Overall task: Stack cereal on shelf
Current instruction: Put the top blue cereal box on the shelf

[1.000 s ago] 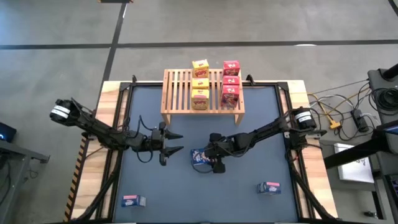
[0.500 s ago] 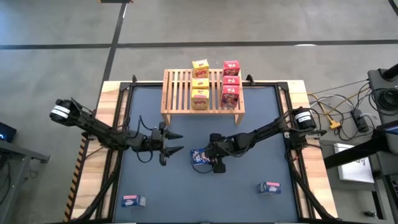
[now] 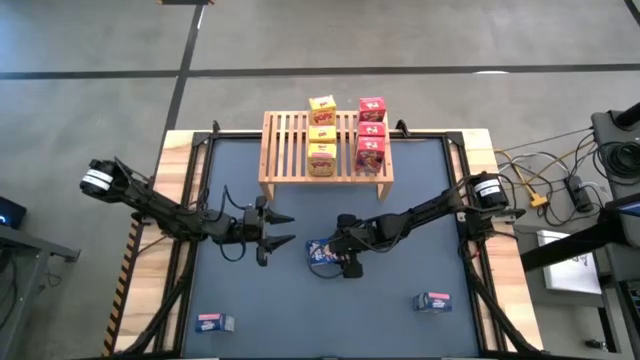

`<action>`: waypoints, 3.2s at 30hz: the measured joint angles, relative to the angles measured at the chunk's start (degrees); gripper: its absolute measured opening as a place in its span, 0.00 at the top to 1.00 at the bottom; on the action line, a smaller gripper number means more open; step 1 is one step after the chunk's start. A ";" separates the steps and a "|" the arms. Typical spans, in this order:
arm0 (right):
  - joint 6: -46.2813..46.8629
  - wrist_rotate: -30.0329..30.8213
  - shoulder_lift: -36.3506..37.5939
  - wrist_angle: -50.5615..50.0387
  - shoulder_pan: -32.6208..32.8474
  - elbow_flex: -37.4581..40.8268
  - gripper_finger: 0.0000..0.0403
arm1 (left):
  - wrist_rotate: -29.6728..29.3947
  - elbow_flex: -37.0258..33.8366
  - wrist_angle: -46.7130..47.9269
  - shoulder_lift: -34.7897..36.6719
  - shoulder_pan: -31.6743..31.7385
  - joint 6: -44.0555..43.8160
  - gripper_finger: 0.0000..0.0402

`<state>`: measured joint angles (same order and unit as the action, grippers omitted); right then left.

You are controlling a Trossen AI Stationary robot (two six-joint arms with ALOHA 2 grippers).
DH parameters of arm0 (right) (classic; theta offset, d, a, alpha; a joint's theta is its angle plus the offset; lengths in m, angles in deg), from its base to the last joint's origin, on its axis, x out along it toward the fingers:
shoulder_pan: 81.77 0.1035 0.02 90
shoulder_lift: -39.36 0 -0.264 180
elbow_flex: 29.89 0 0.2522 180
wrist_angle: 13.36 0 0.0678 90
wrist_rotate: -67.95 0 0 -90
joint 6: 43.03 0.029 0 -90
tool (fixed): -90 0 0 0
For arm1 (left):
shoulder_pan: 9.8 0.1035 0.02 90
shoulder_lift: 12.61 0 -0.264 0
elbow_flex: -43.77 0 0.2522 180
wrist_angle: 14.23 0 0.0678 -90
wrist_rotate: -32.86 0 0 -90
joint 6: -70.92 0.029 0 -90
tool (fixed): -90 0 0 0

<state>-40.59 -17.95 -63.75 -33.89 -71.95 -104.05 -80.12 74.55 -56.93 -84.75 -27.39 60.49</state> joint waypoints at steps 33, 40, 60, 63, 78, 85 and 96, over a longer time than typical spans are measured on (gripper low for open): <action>0.06 0.00 4.57 1.32 0.00 -0.04 0.19 | 0.00 0.12 -1.92 0.00 0.00 1.36 0.45; 0.59 5.58 5.51 1.44 0.04 -0.04 0.19 | -0.02 3.43 -1.94 0.01 0.00 0.00 0.45; -0.07 19.92 14.11 -3.14 4.96 -0.04 0.19 | -0.58 6.97 11.57 6.87 -0.07 -2.63 0.45; -0.25 25.10 15.18 -3.61 5.57 -0.04 0.19 | -2.41 6.47 11.56 7.43 -0.07 -4.36 0.46; -0.25 34.99 20.08 -5.06 6.45 -0.02 0.19 | -4.11 6.71 8.46 3.82 -0.07 -7.76 0.45; 1.02 35.04 21.68 -7.24 6.45 0.00 0.19 | -4.09 6.71 8.51 3.82 -0.07 -8.26 0.45; 0.57 35.04 22.07 -6.48 6.45 0.02 0.19 | -9.58 6.69 5.01 -1.34 -0.04 -9.20 0.28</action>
<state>-40.02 17.09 -41.68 -40.37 -65.50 -104.03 -89.70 81.23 -51.92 -86.09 -27.43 51.29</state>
